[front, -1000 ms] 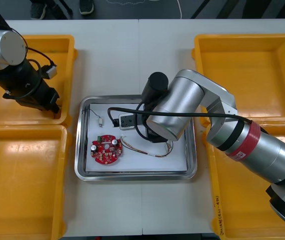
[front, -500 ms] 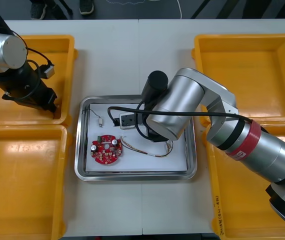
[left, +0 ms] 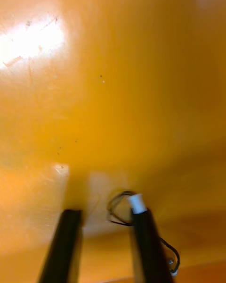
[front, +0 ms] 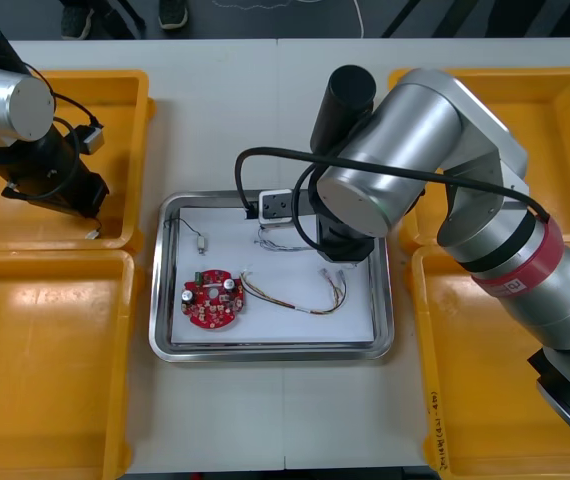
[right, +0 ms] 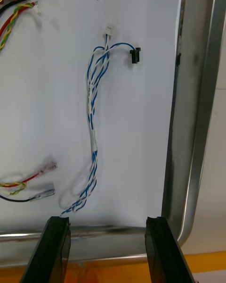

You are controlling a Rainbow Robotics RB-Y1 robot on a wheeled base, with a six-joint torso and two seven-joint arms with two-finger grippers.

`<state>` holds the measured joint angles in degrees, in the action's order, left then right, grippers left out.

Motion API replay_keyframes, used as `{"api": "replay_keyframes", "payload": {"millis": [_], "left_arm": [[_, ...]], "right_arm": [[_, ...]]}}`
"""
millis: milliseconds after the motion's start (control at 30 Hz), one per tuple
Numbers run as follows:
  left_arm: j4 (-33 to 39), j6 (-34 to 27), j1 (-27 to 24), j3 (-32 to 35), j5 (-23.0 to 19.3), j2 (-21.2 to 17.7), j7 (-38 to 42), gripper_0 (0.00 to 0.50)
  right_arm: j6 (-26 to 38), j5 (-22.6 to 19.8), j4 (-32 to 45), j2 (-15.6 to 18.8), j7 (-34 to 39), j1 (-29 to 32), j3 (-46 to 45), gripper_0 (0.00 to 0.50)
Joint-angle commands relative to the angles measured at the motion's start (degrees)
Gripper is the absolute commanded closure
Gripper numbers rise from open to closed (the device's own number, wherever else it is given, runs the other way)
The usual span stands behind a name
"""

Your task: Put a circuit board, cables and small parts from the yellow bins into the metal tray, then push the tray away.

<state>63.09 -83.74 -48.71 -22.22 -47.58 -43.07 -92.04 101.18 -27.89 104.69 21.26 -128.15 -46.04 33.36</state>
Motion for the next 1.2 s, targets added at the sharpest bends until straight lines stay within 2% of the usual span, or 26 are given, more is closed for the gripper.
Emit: {"api": "replay_keyframes", "payload": {"millis": [33, 200, 367, 500, 767, 900, 967, 1200], "left_arm": [[1.0, 1.2, 0.9, 0.6, 1.1, 0.1, -1.7, 0.5], [1.0, 1.5, 0.9, 0.6, 1.3, 0.1, -1.6, 0.5], [1.2, 1.3, 0.8, 2.4, 1.3, 0.2, -1.4, 0.5], [2.5, 0.0, 0.8, 5.8, 1.3, 0.2, -1.3, 0.5], [6.3, -1.7, 0.8, 13.3, 2.8, 0.1, -1.2, 0.5], [7.0, -1.8, 0.5, 15.6, 4.7, 0.1, -1.1, 0.5], [7.1, -1.7, -0.2, 16.5, 7.1, 0.1, -1.1, 0.5], [7.0, -1.3, -1.2, 16.9, 11.5, 0.1, -0.1, 0.5]], "right_arm": [[4.5, -1.6, 5.8, -0.3, 6.9, -2.1, -4.3, 0.04], [8.7, -1.6, 12.5, 1.9, 14.6, -0.1, -5.9, 0.04], [8.8, -3.0, 17.9, 4.8, 21.0, 2.5, -7.6, 0.04], [8.8, -5.0, 21.8, 7.2, 25.5, 5.0, -10.1, 0.04], [8.8, -11.8, 27.9, 13.5, 35.4, 12.6, -17.0, 0.04], [8.8, -13.4, 29.3, 15.3, 38.4, 15.3, -19.6, 0.04], [8.8, -14.5, 29.4, 16.4, 39.9, 17.0, -21.6, 0.04], [8.8, -14.8, 29.3, 18.6, 41.1, 21.4, -26.6, 0.039]]}}
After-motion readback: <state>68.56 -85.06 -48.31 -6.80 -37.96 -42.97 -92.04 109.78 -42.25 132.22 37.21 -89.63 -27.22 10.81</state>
